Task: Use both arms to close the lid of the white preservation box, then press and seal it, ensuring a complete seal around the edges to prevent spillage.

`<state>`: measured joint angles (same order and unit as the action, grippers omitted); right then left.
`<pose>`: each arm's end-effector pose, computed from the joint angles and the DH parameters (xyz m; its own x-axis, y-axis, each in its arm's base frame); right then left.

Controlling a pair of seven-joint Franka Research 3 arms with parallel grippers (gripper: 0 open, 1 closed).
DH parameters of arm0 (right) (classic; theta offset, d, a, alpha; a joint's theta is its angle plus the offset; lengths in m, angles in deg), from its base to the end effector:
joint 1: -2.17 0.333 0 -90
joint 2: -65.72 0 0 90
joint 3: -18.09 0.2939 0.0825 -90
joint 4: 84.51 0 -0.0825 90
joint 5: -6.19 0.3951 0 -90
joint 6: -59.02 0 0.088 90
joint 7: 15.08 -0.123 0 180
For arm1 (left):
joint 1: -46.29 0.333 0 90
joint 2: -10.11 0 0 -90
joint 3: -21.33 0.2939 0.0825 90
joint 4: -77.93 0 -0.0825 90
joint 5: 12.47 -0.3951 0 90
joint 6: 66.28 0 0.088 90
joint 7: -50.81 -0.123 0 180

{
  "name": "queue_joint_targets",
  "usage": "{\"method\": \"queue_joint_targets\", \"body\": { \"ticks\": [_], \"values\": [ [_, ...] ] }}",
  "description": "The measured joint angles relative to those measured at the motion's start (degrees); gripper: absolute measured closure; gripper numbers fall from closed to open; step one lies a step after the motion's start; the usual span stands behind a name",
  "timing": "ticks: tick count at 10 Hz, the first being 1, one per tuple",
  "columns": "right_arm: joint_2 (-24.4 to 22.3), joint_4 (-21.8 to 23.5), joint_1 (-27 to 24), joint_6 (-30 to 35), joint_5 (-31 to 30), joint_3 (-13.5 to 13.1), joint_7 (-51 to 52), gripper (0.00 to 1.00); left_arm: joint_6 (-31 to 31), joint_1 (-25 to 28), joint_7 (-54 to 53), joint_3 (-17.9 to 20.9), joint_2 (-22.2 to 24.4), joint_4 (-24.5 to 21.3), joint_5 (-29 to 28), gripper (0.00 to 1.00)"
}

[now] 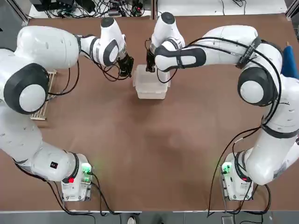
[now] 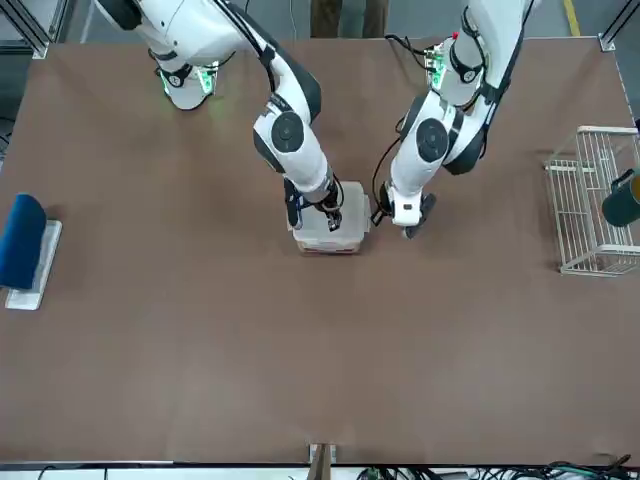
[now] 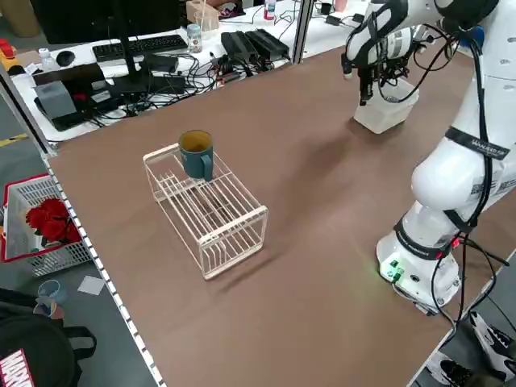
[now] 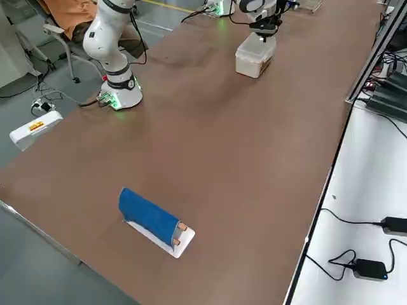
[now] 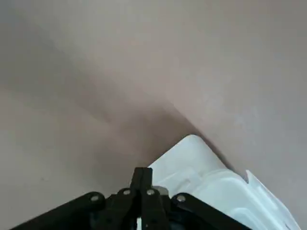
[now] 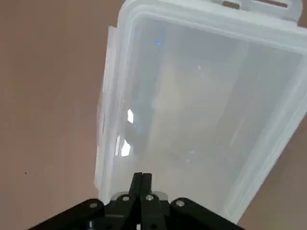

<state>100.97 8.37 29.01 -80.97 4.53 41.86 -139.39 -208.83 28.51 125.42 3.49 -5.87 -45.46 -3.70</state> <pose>0.4800 0.5277 0.2749 0.2068 -0.9278 -0.3106 -0.9782 -0.1902 -0.0832 0.4670 -0.3375 0.2366 0.6837 0.7112 -0.1635 0.7286 -0.6778 0.0986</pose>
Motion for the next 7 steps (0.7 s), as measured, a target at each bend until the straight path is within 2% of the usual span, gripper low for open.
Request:
{"method": "queue_joint_targets", "body": {
  "ticks": [7],
  "values": [
    [0.01,0.00,0.00,-0.07,-0.26,-0.01,-0.14,0.99,-1.56,-0.14,0.02,-0.06,-0.62,0.28,0.11,0.99]
  ]
}}
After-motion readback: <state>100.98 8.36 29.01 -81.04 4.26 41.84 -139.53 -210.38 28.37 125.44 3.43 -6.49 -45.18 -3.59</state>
